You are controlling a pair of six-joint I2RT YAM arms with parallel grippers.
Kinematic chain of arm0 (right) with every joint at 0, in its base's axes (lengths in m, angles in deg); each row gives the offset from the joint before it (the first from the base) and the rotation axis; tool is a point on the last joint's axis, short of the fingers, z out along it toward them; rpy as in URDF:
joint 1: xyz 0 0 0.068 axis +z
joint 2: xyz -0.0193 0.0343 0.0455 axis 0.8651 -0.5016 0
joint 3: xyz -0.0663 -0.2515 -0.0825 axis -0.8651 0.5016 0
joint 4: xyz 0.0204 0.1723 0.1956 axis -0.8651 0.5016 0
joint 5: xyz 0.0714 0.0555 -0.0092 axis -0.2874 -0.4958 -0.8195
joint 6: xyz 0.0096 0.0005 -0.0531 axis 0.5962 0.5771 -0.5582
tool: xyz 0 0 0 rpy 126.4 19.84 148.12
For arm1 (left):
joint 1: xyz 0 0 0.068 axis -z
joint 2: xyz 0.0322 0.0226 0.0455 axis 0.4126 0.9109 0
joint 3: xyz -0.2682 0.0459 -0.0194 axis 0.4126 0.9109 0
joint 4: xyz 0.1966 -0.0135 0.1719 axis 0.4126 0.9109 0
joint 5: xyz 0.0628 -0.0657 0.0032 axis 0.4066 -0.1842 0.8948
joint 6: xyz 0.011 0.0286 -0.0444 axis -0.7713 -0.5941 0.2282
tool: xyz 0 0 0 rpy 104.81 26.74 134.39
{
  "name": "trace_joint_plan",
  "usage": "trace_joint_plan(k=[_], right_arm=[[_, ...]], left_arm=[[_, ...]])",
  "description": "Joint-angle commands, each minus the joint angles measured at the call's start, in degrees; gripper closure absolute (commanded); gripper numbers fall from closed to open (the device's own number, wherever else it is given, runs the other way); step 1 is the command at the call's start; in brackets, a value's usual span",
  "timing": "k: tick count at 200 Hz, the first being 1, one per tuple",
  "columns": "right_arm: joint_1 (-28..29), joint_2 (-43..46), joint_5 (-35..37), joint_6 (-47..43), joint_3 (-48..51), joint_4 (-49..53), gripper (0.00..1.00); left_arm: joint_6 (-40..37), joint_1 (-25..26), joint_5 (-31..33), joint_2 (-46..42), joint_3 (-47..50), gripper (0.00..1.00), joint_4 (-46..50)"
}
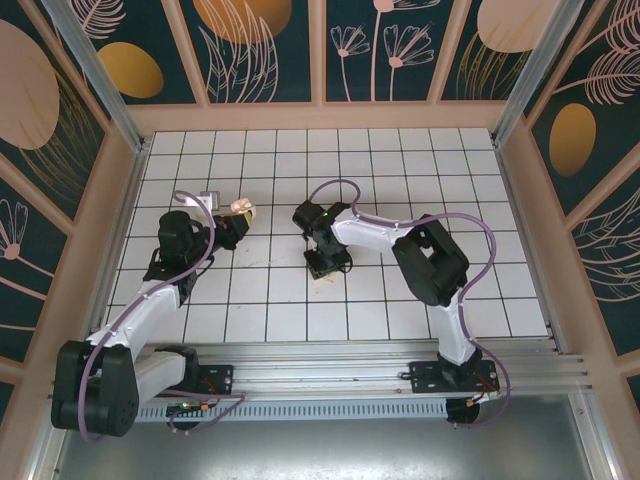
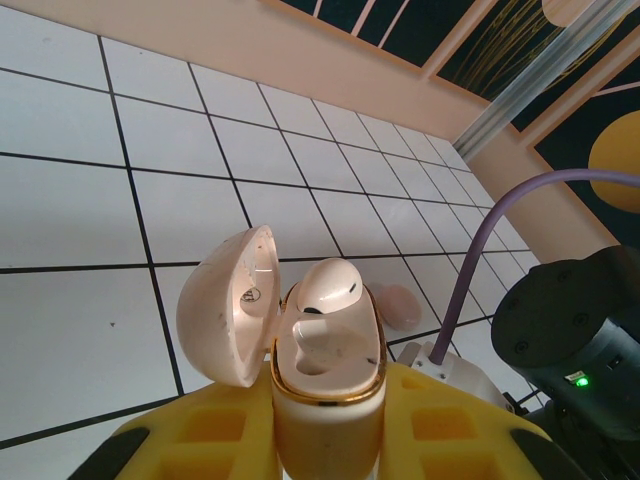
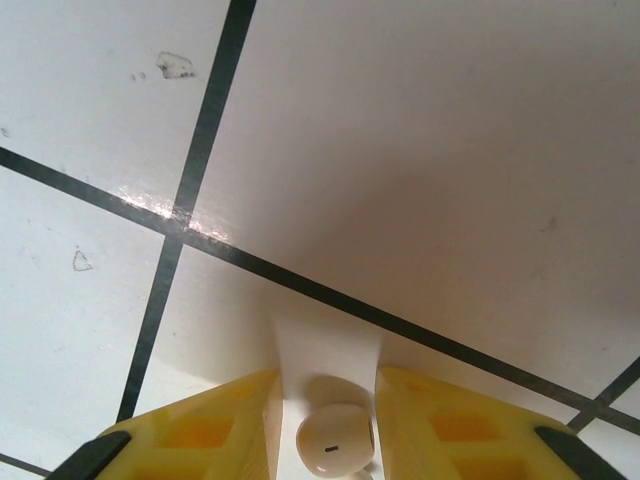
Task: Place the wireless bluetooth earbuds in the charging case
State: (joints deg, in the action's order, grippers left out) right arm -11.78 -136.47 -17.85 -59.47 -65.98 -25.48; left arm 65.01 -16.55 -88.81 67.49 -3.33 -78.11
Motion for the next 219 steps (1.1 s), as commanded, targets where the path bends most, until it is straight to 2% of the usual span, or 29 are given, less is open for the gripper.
trace_joint_plan(k=[1,71,144,168,219], right_arm=[[0.57,0.41,1.76,0.75,0.83,3.21,0.68],[1.23,1.79,4.16,1.64,0.52,4.88,0.71],[1.32,3.41,4.37,1.53,1.83,2.70,0.79],[-0.52,7.64,2.67,1.70,4.19,-0.82,0.79],[-4.73,19.05,-3.06,3.07,10.40,-15.00,0.82]], left_arm=[[-1.04,-0.38,-0.69,-0.93,-1.58,0.78,-0.26],[-1.04,-0.36,-0.75,-1.14,-1.46,0.78,-0.17],[-1.29,-0.36,-0.74,-1.30,-1.35,0.78,-0.21],[0.75,-0.43,-1.56,-1.56,0.94,0.79,-4.51],[3.48,0.25,-2.98,-0.11,2.84,0.82,-13.89]])
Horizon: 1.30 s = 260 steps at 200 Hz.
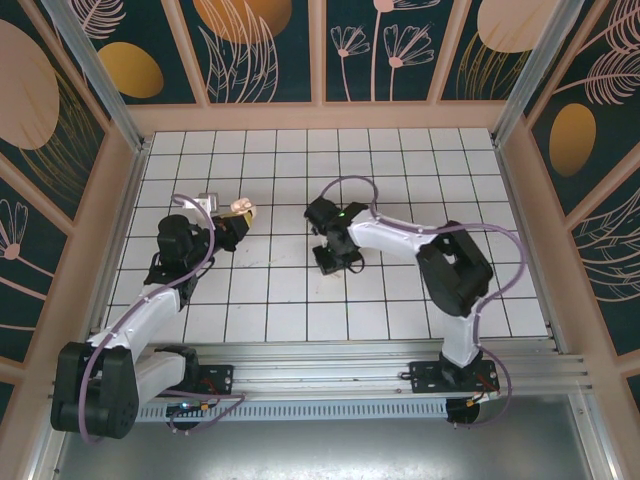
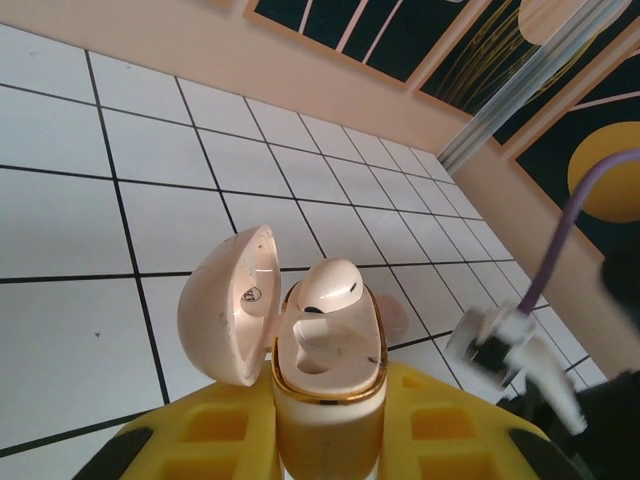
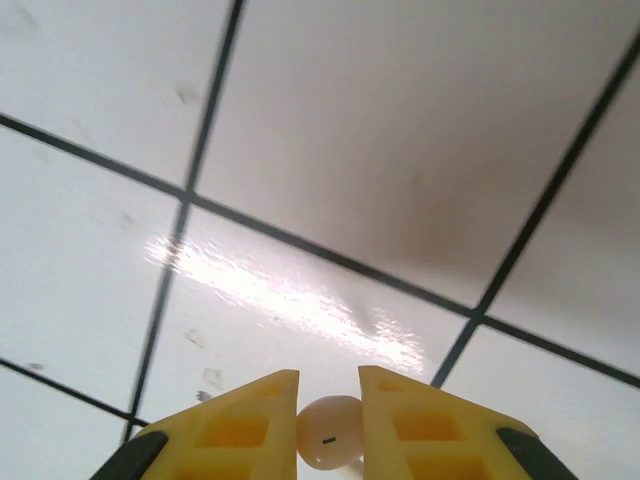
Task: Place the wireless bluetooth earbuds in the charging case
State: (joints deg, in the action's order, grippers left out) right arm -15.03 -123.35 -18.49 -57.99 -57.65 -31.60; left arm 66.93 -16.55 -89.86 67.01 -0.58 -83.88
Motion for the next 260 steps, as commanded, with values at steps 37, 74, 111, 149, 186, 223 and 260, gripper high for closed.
trace_joint_plan(k=[37,74,111,149,186,223,260], right_arm=[[-3.24,12.29,-4.66,2.87,5.12,-19.85,0.83],[-3.90,17.06,-5.62,2.09,5.99,-27.35,0.83],[-4.21,21.19,-8.03,1.44,8.81,-34.51,0.84],[-4.00,24.61,-11.56,0.98,12.05,-42.42,0.84],[-2.47,27.15,-11.88,1.00,16.97,-53.49,0.84],[-0.10,27.12,-11.03,1.20,19.93,-63.45,0.84],[2.13,26.33,-9.82,1.97,22.24,-70.43,0.84]], left_arm=[[-2.56,6.52,1.33,-0.03,3.61,0.81,-16.67],[-8.34,9.60,2.49,3.02,7.54,0.81,-27.29],[-12.28,10.86,-1.14,5.88,9.87,0.81,-35.67],[-17.73,12.94,-3.42,8.67,9.60,0.82,-39.40],[-23.13,16.06,-2.39,12.12,6.18,0.83,-36.93],[-27.09,17.93,-1.48,13.28,3.09,0.83,-34.53],[-29.49,18.54,-0.92,13.68,2.27,0.83,-34.66]])
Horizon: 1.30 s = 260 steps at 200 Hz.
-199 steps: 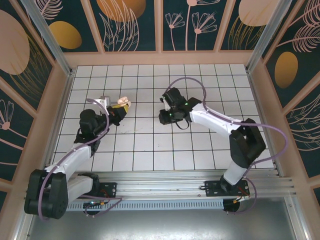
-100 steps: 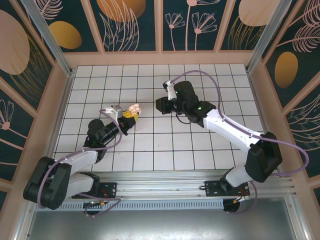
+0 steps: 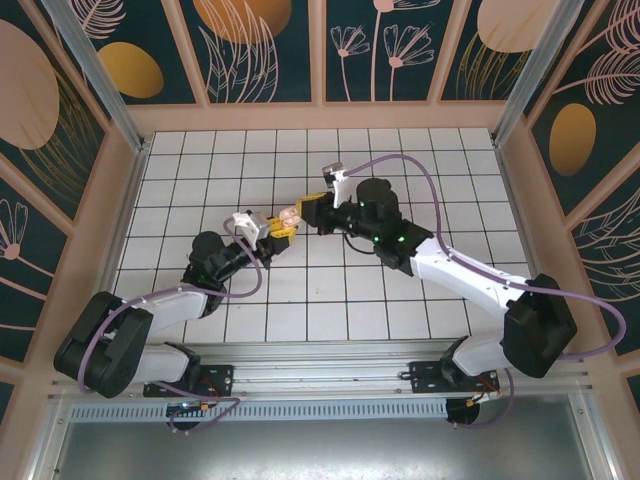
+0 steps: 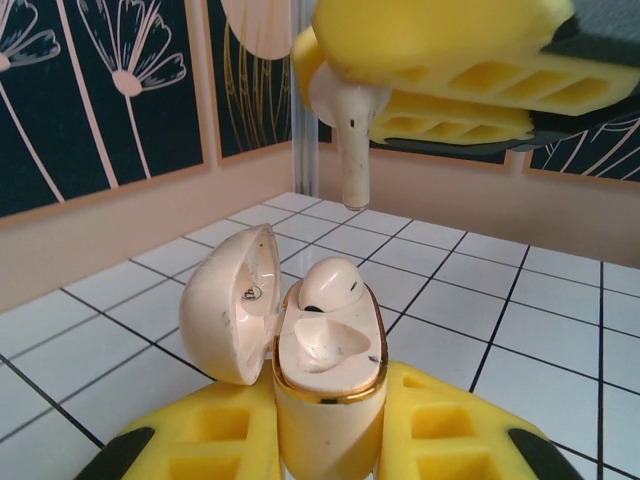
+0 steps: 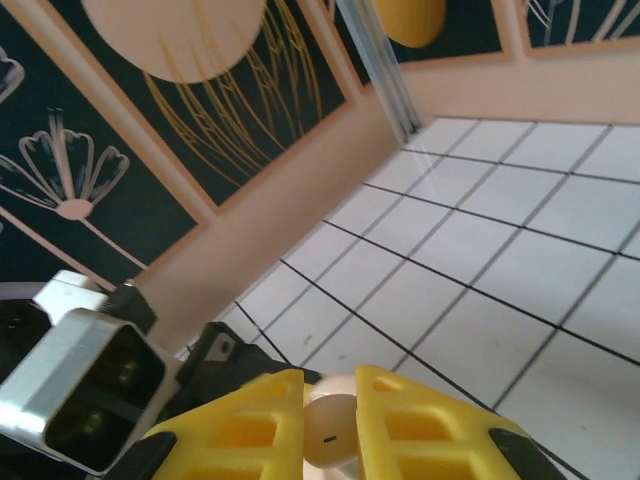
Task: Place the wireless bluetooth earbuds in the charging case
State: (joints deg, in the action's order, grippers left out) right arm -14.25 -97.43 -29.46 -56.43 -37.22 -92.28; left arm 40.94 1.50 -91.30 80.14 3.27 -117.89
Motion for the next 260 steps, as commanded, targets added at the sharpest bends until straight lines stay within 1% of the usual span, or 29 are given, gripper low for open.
trace_joint_plan(k=[1,71,121,190,260], right_arm=[[1.40,0.40,1.16,0.45,1.88,-9.88,0.84],[2.33,-0.69,2.84,2.91,5.57,-15.34,0.84],[2.95,-3.08,2.66,3.59,5.03,-16.60,0.84],[3.82,-3.83,4.07,4.49,6.42,-18.01,0.85],[4.27,-3.97,5.74,5.23,8.62,-18.81,0.85]], left_arm=[[-3.51,0.45,0.51,0.54,-1.59,0.83,-0.65],[-3.84,0.50,1.35,-1.41,-1.70,0.83,-0.17],[-3.53,0.45,1.43,-2.27,-2.17,0.83,0.14],[0.48,0.51,1.20,-0.53,-2.30,0.83,-4.74],[1.97,0.54,0.42,-1.89,-2.65,0.82,-6.54]])
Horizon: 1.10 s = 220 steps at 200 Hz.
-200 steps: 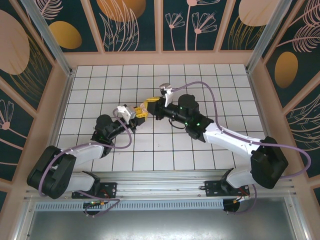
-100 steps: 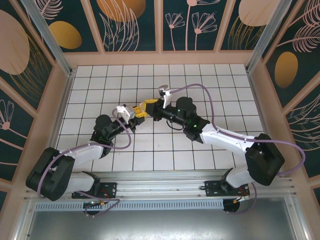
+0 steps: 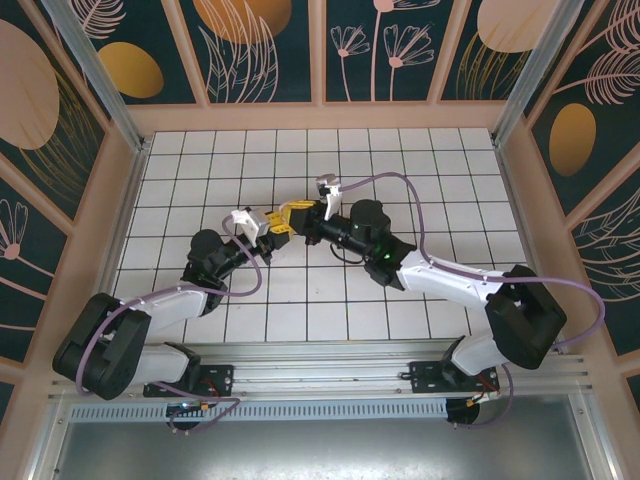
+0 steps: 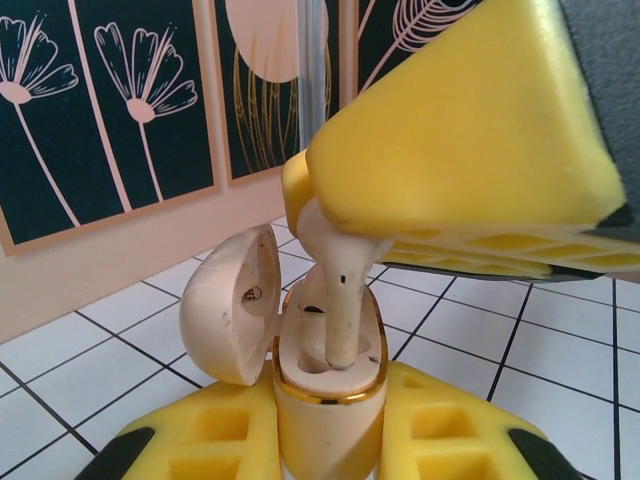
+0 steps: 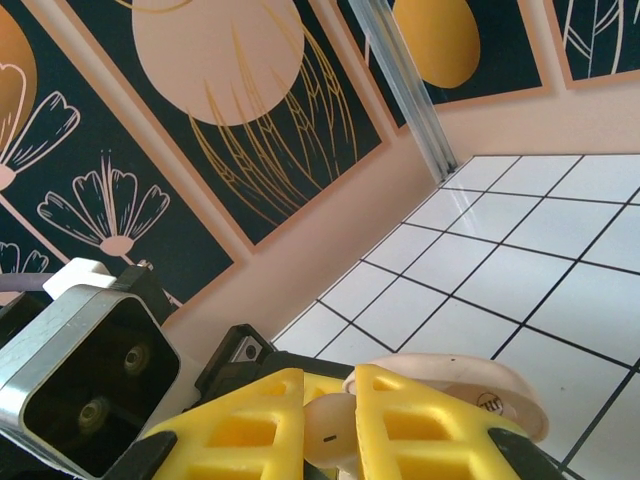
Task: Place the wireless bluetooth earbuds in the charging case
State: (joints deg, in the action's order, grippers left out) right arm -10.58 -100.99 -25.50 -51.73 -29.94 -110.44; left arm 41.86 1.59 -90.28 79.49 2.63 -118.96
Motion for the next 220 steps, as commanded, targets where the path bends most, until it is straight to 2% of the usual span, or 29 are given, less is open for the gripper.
trace_joint_plan(k=[1,171,220], right_arm=[[0.60,-0.43,1.79,0.53,1.35,-0.60,0.85],[0.52,-0.35,5.48,2.59,3.01,-2.90,0.85],[0.18,0.33,2.74,3.23,4.51,-6.49,0.85]], left_arm=[[1.07,0.43,-0.61,-1.29,-2.02,0.82,-5.51],[1.65,0.40,-1.89,-2.58,-1.80,0.82,-7.73],[1.46,0.41,-2.08,-3.35,-1.68,0.82,-7.94]])
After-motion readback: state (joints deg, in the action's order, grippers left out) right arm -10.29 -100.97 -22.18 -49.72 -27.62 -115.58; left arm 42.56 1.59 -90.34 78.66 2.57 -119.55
